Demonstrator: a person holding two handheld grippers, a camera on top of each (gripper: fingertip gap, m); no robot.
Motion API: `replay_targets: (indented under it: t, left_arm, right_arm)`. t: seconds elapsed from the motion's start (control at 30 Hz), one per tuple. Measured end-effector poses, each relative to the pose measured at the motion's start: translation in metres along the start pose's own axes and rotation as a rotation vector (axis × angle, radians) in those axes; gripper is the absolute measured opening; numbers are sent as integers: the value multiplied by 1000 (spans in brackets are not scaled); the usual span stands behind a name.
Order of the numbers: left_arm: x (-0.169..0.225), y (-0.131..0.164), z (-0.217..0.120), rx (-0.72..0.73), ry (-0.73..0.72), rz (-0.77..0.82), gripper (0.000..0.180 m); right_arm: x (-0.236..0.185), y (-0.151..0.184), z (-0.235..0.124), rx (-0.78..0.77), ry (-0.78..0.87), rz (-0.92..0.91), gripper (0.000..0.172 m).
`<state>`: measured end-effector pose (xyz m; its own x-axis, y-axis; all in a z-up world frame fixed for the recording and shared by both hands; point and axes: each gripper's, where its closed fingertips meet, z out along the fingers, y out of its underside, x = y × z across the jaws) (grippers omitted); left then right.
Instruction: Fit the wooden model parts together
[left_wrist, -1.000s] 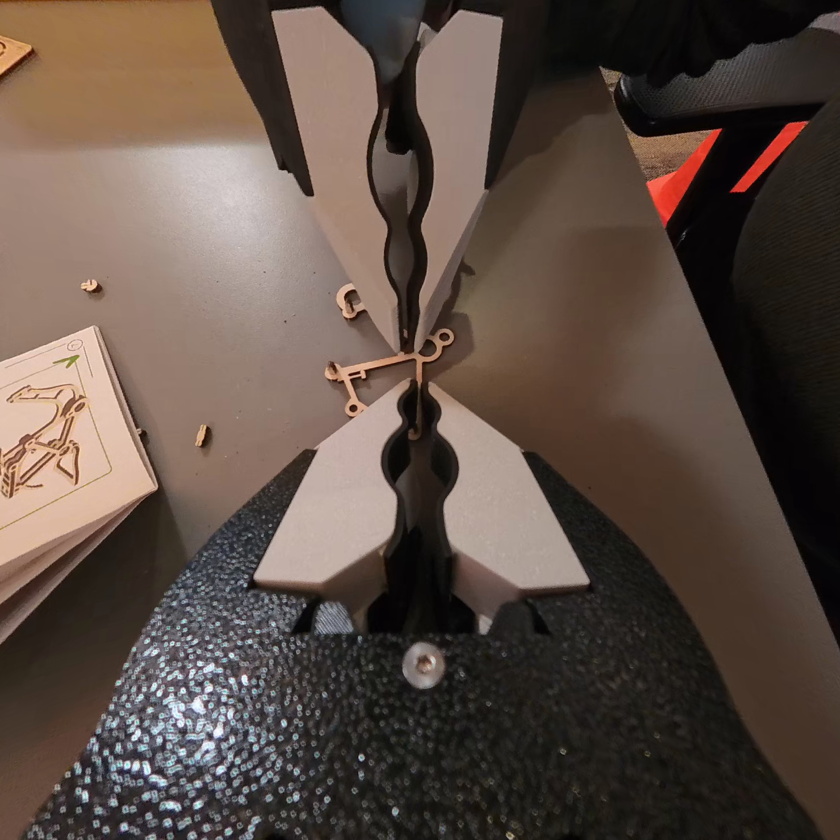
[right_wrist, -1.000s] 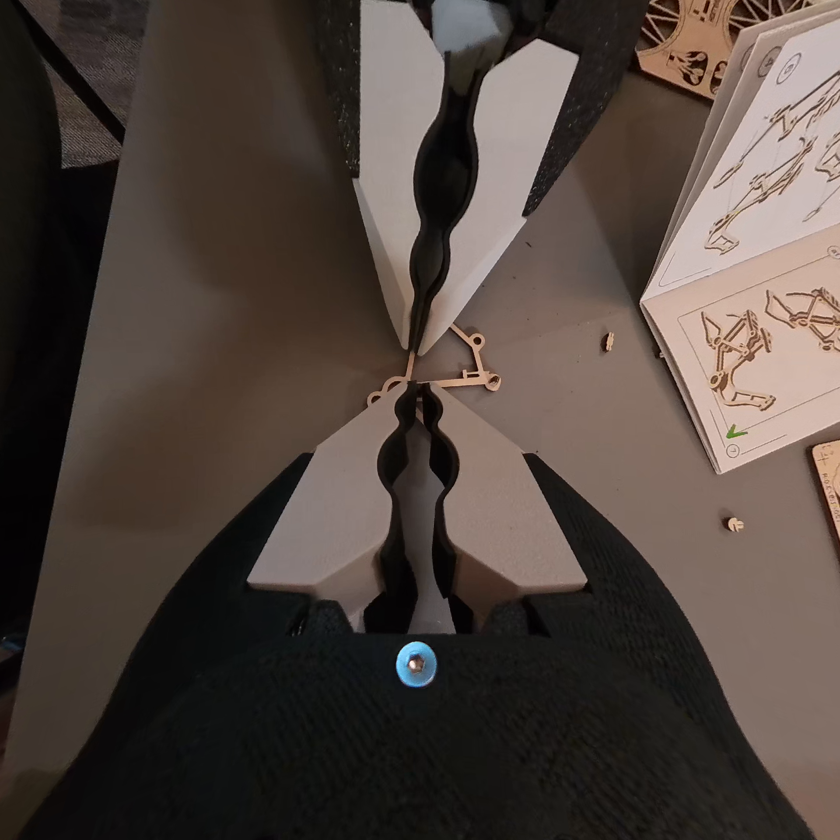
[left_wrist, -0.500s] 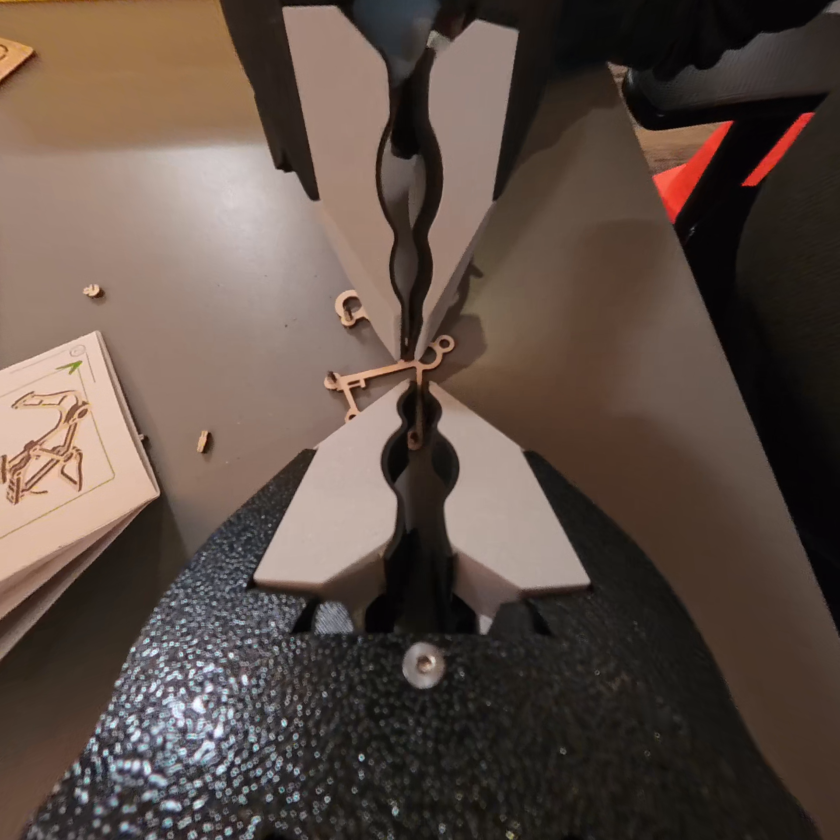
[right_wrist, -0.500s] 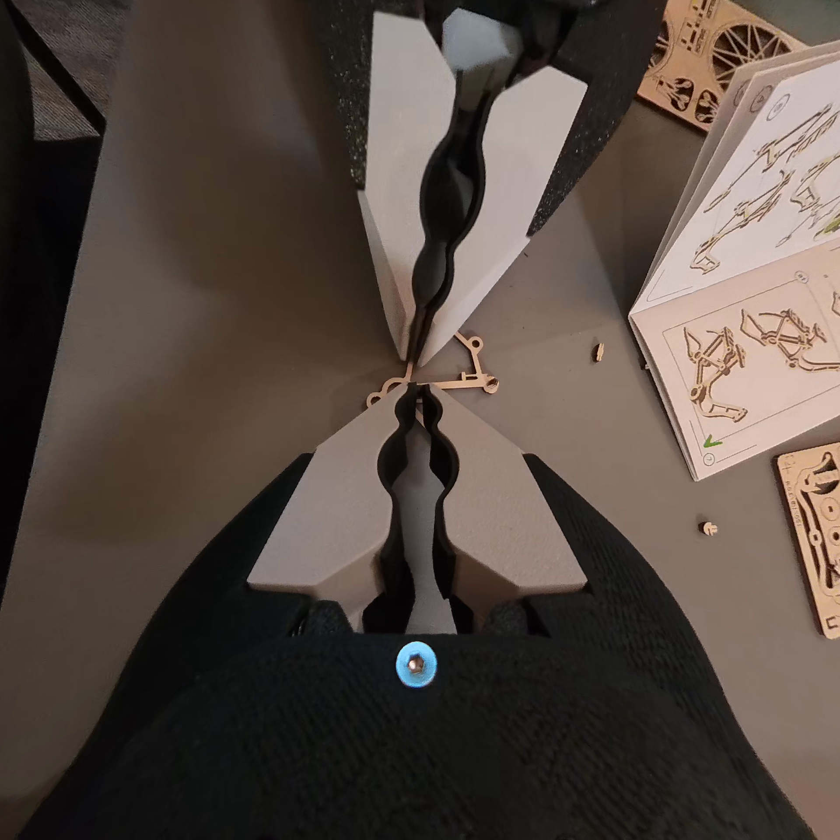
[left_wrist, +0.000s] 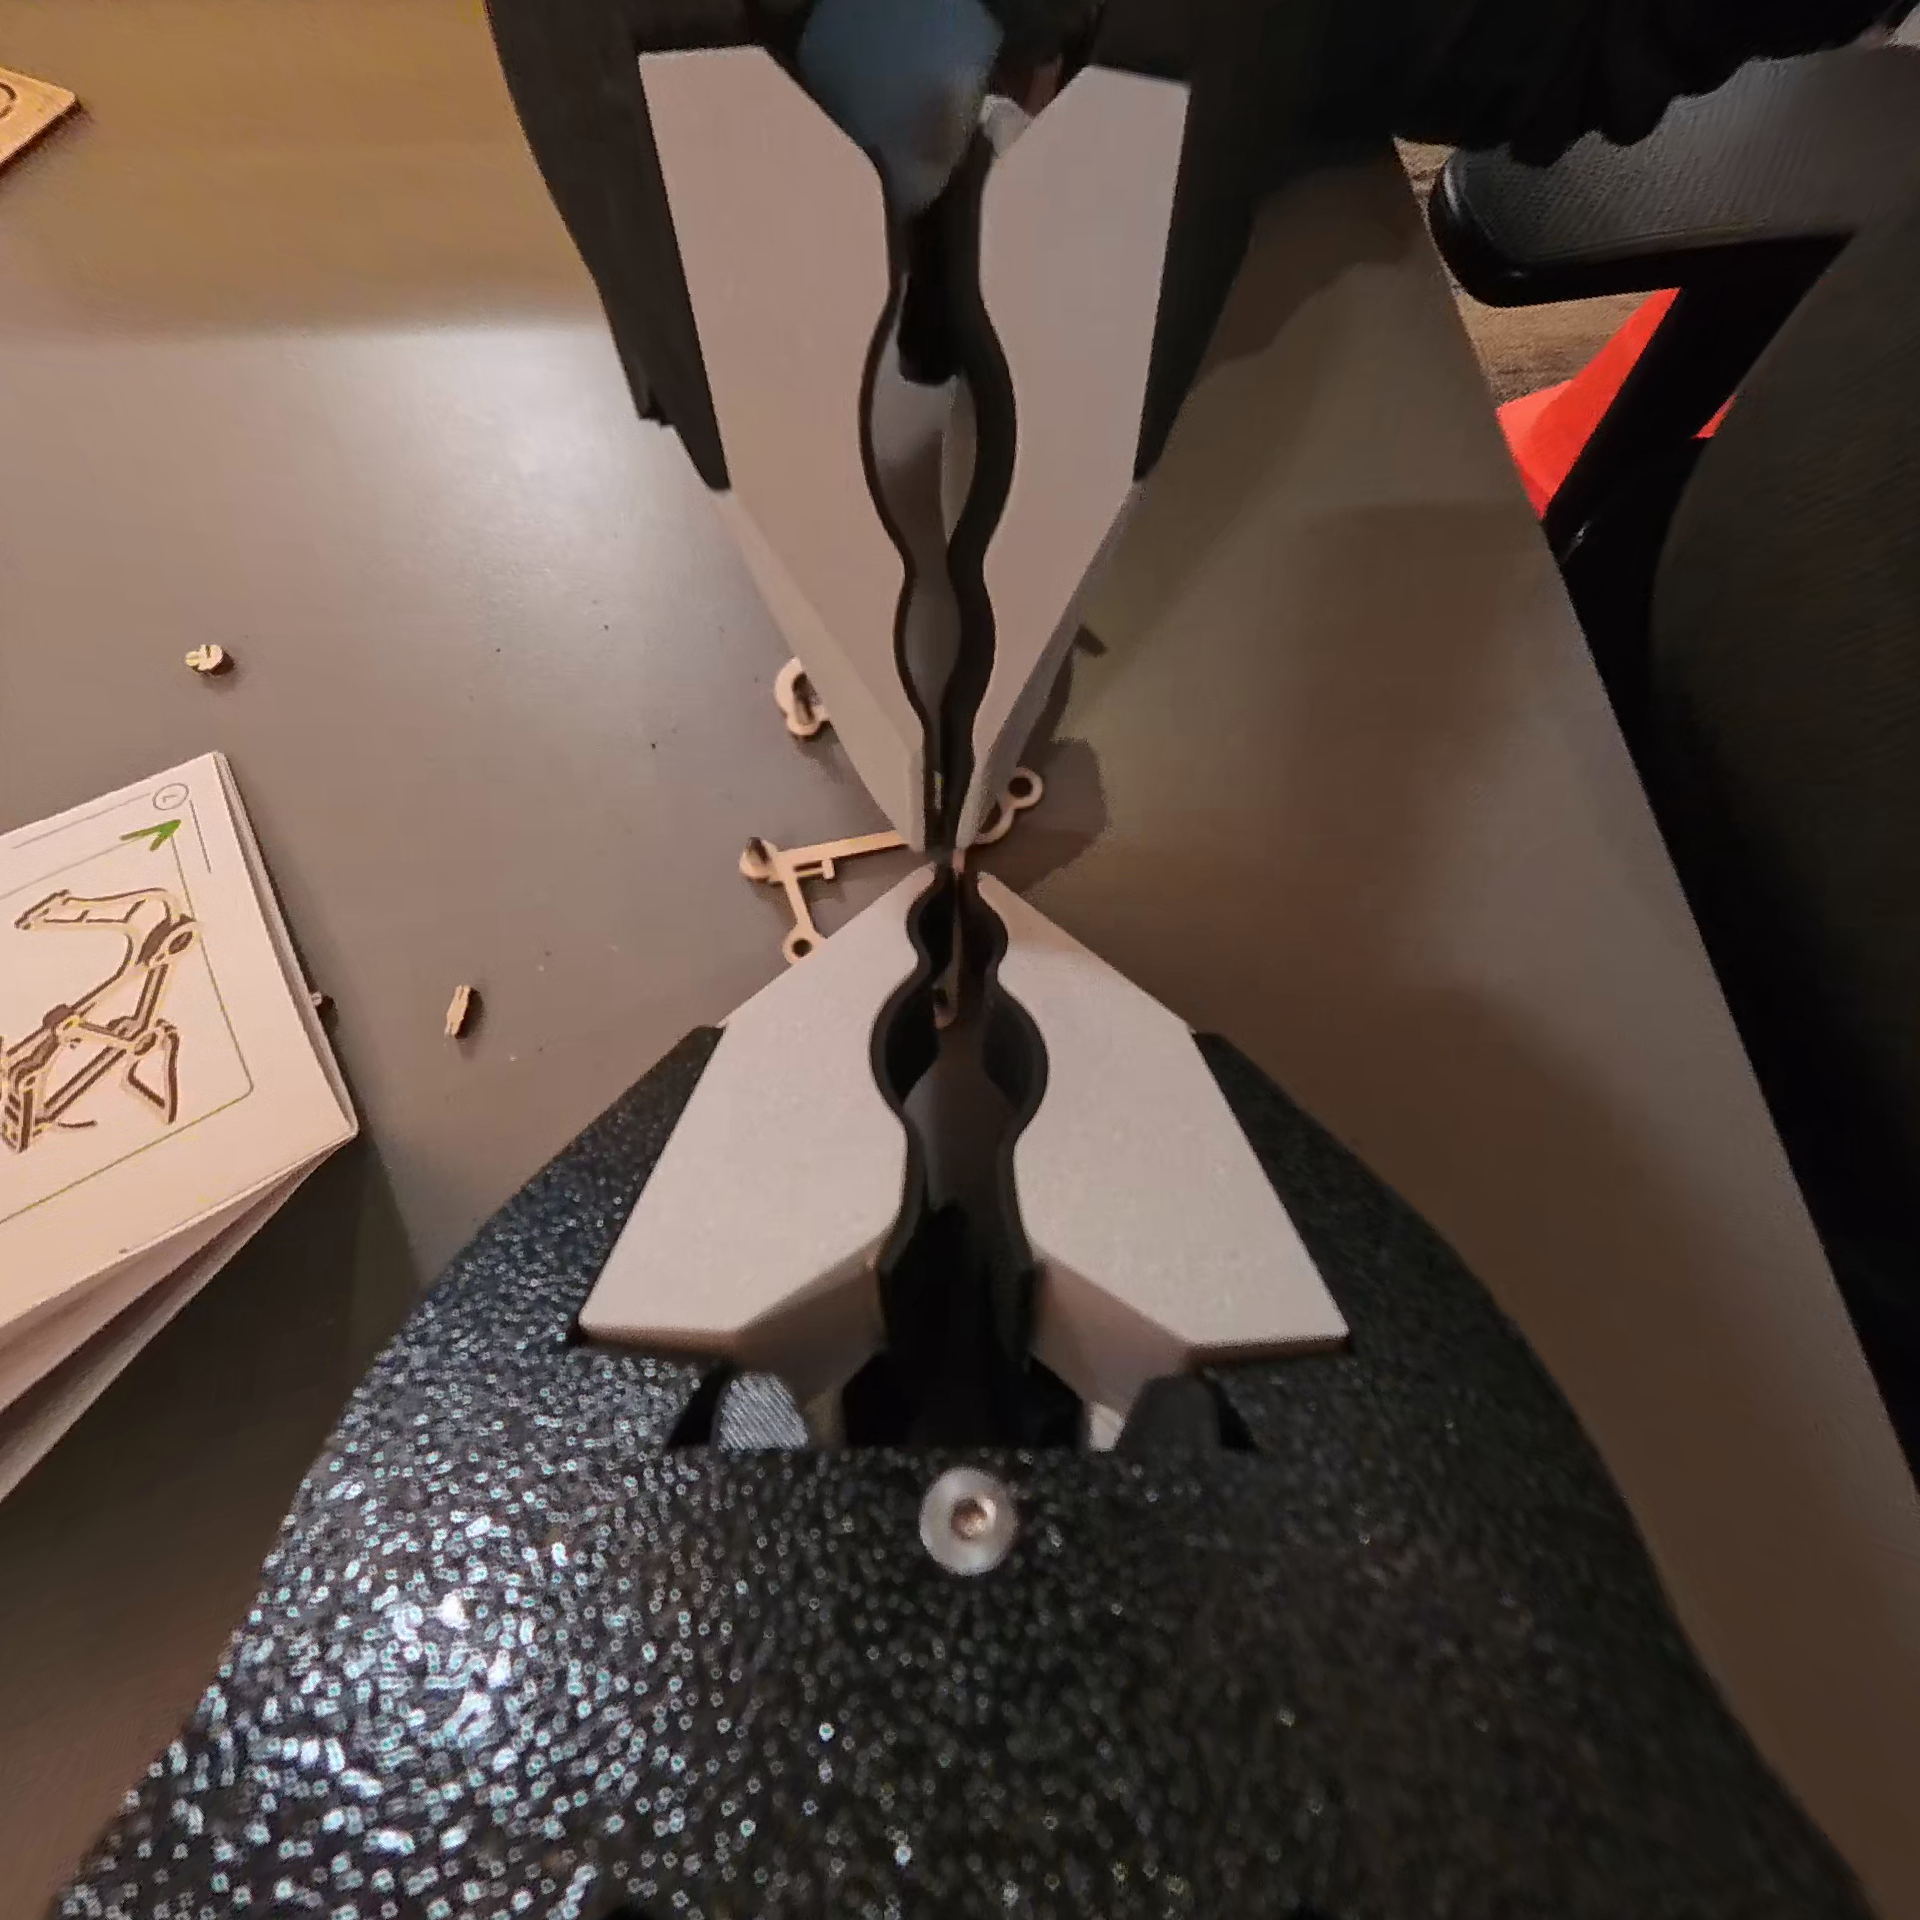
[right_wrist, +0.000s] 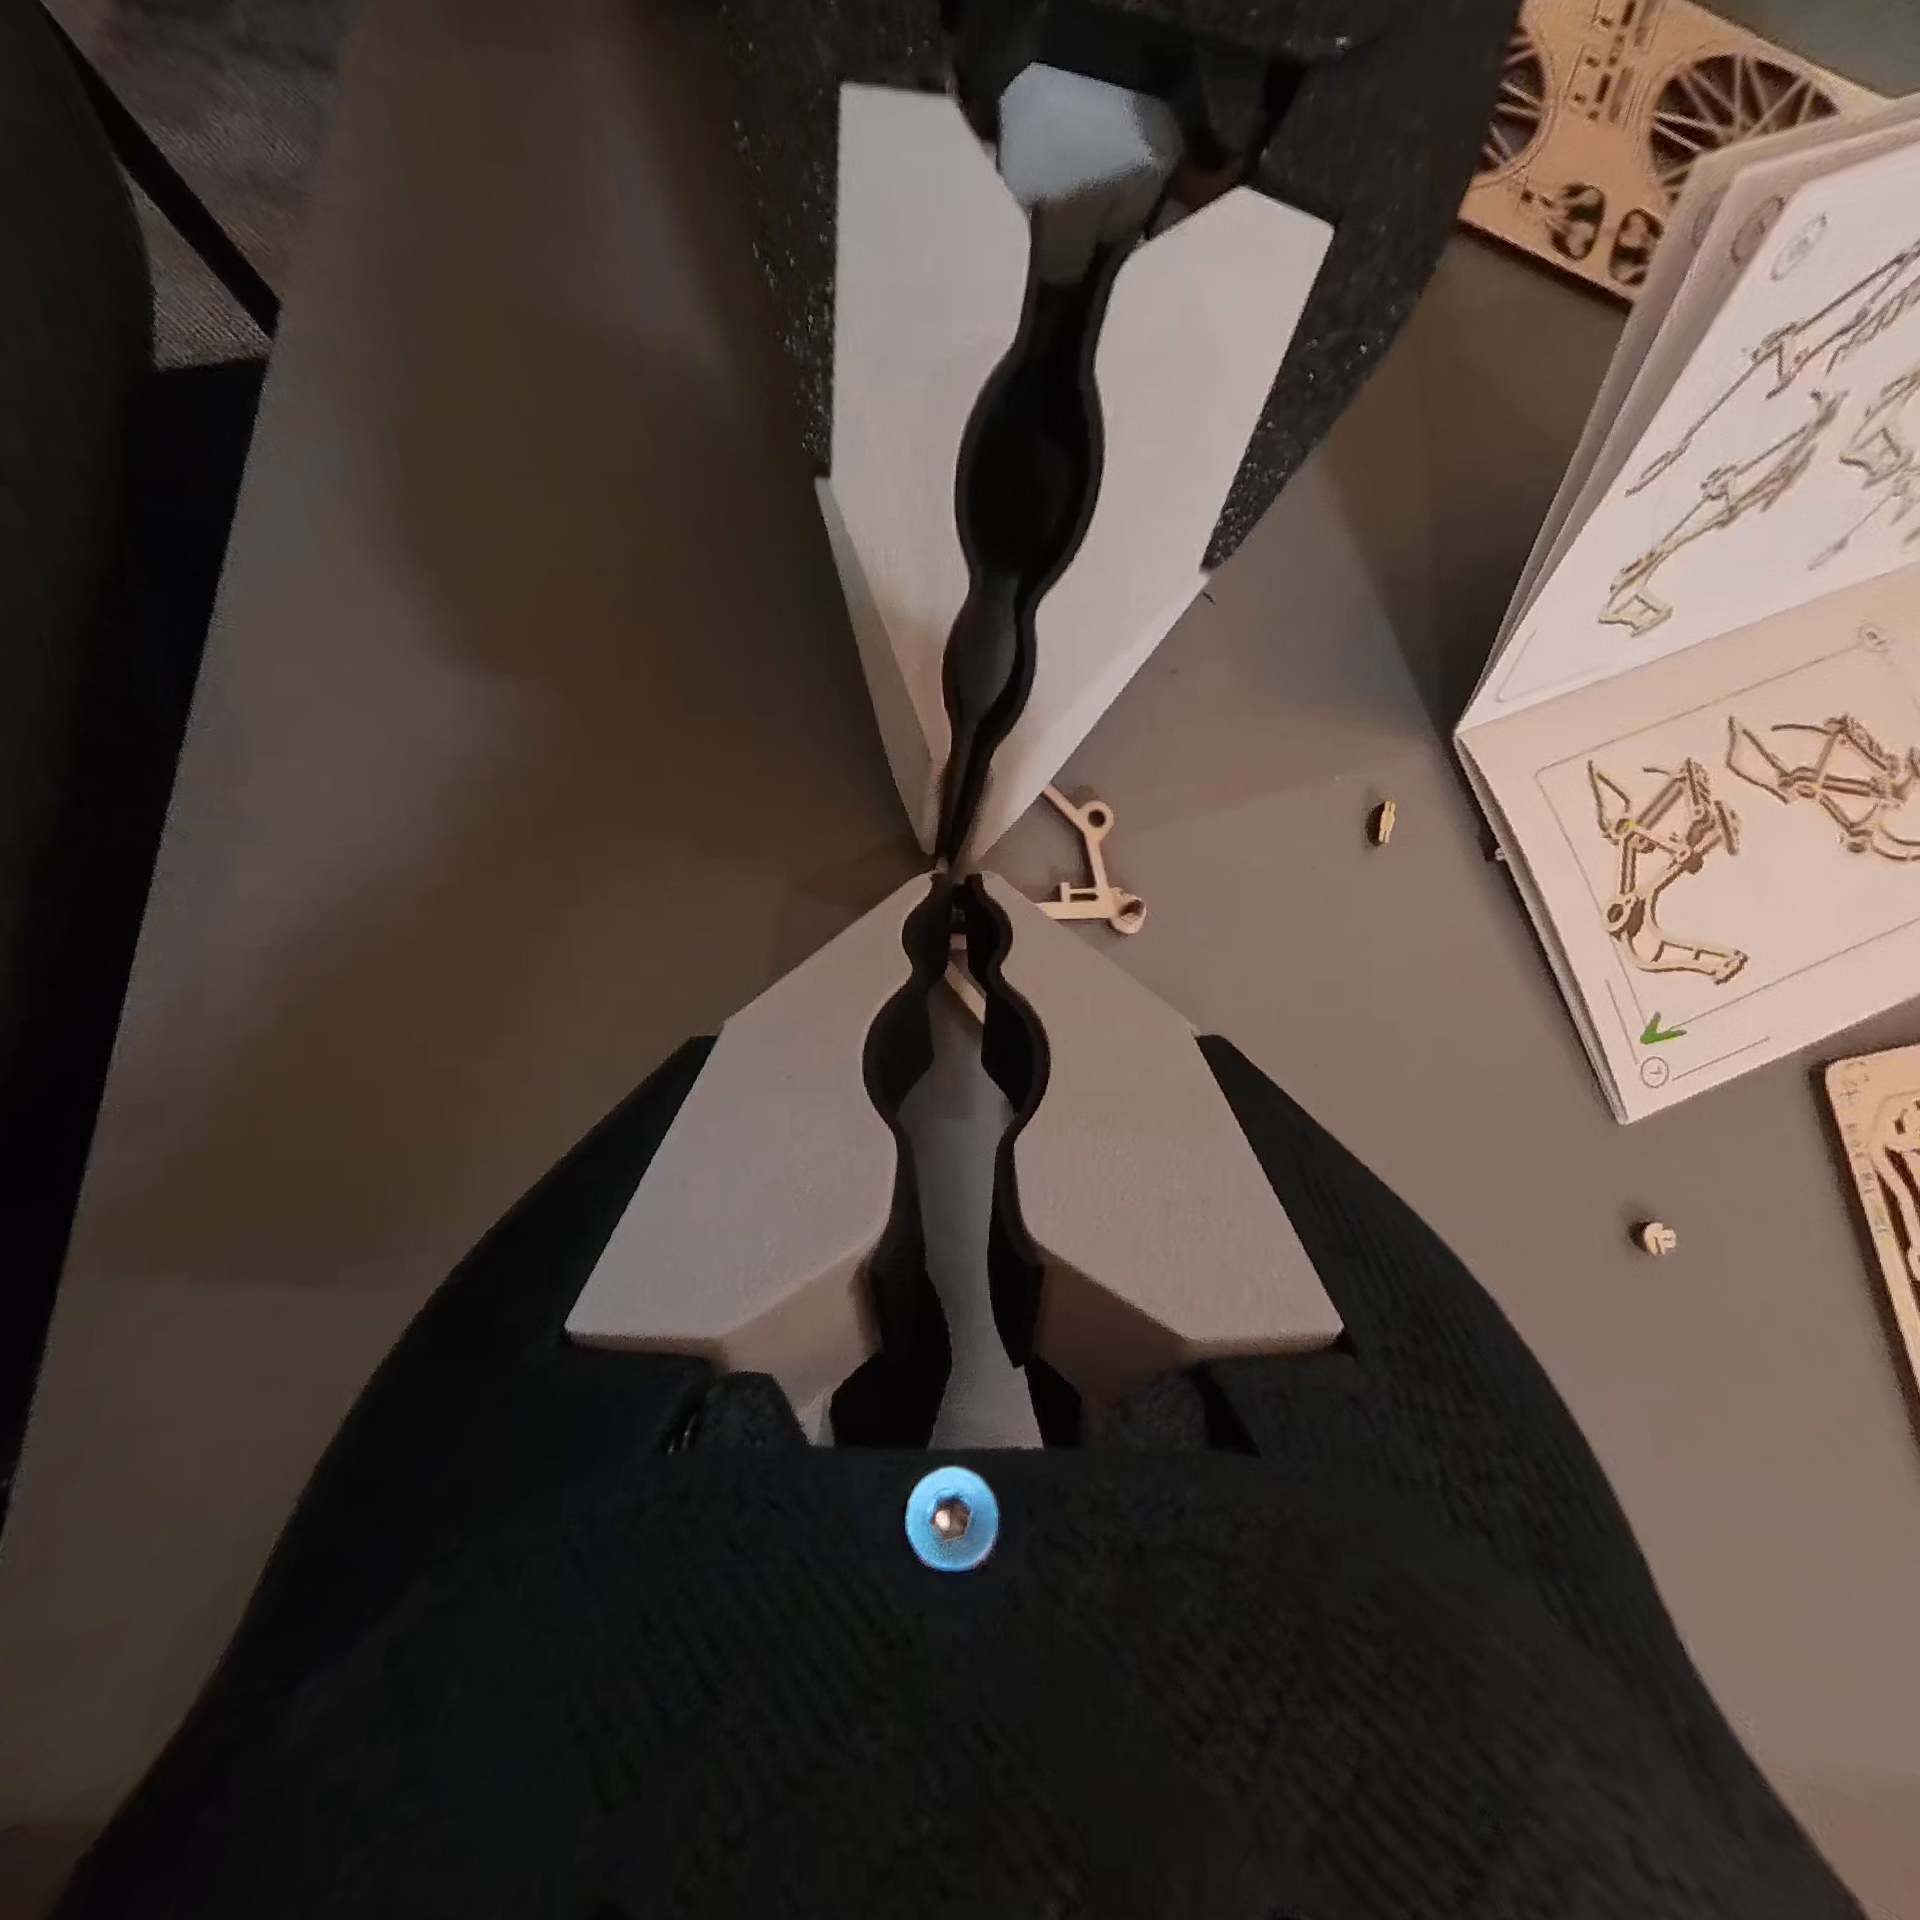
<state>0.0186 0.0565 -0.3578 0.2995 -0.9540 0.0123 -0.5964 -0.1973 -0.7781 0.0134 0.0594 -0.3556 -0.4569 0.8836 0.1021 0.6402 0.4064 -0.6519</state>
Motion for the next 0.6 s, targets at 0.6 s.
replay_targets:
  t: [0.6]
  left_arm:
    - [-2,0,0,8,-13,-14,0]
  right_arm:
    - [-1,4,-2,-1,12,-14,1]
